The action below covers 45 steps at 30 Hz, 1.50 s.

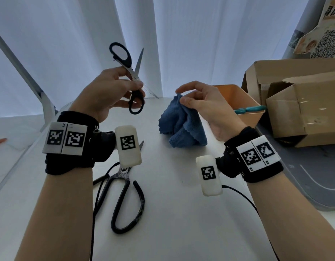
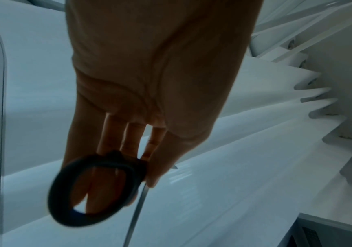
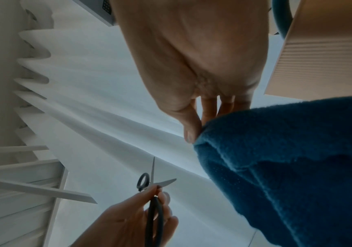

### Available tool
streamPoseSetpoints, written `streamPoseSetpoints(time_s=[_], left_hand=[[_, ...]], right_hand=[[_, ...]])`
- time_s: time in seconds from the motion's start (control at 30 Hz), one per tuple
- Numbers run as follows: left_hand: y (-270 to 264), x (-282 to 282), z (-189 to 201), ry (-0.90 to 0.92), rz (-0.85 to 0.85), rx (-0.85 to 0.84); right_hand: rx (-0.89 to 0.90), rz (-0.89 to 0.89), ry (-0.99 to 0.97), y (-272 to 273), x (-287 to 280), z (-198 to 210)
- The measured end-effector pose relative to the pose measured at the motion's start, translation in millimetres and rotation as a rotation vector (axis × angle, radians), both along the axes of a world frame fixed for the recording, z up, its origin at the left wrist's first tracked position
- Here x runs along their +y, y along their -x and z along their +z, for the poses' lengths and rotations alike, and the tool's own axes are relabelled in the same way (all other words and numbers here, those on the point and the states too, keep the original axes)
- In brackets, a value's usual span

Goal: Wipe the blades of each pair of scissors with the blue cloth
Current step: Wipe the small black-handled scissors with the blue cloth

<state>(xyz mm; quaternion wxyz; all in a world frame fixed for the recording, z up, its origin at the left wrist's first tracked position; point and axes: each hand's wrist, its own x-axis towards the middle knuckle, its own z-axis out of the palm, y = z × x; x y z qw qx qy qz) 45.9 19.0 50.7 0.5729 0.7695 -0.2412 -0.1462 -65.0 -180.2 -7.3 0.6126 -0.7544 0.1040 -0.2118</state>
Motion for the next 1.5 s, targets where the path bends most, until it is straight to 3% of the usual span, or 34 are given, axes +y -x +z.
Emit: streamPoseSetpoints(time_s=[0.1,0.2,0.3,0.6,0.73,0.87,0.97,1.03,1.17,1.23,1.33,1.5], left_hand=[[2.2,-3.6,-2.0,-0.028,-0.022,-0.005],[3.9,-7.6,-2.9,-0.045,-0.047,-0.011],[2.8,-7.8,-3.9,-0.062,-0.059,-0.013],[2.0,-8.5,-5.2,-0.112,-0.093,-0.010],[2.9,-8.4,-5.2,-0.135,-0.127,-0.007],[4.5,-8.7,-5.2,-0.162,-0.159,-0.007],[5.3,-8.4,-6.1,-0.185,-0.204,-0.009],[5.3,-8.8,-7.0,-0.190,-0.221,-0.019],[7.2,-11.3,-6.6,-0.192,-0.235,-0.035],[9.3,-12.6,-6.0,-0.206,-0.258,-0.038],[11.0,-14.5,-6.2,-0.197,-0.260,-0.021],[12.9,-16.8,-5.0,-0.203,-0.263,-0.018]], right_hand=[[-0.009,-0.065,-0.016,-1.6,-1.9,-2.5],[0.106,-0.025,0.007,-5.5,-2.7,-6.6],[0.254,0.076,0.207,-1.1,1.6,-7.6],[0.591,0.092,0.728,2.5,13.5,-10.1],[0.637,0.058,0.789,-1.4,15.2,-16.0],[0.550,-0.046,0.741,-5.5,9.5,-20.0],[0.318,-0.168,0.606,-5.9,4.5,-15.0],[0.153,-0.221,0.347,-6.6,0.6,-10.3],[-0.034,0.004,-0.373,-3.4,3.0,2.2],[-0.097,0.144,-0.587,-0.8,6.5,7.9],[-0.110,0.281,-0.697,0.2,11.8,12.4],[-0.106,0.283,-0.612,0.7,11.6,7.5]])
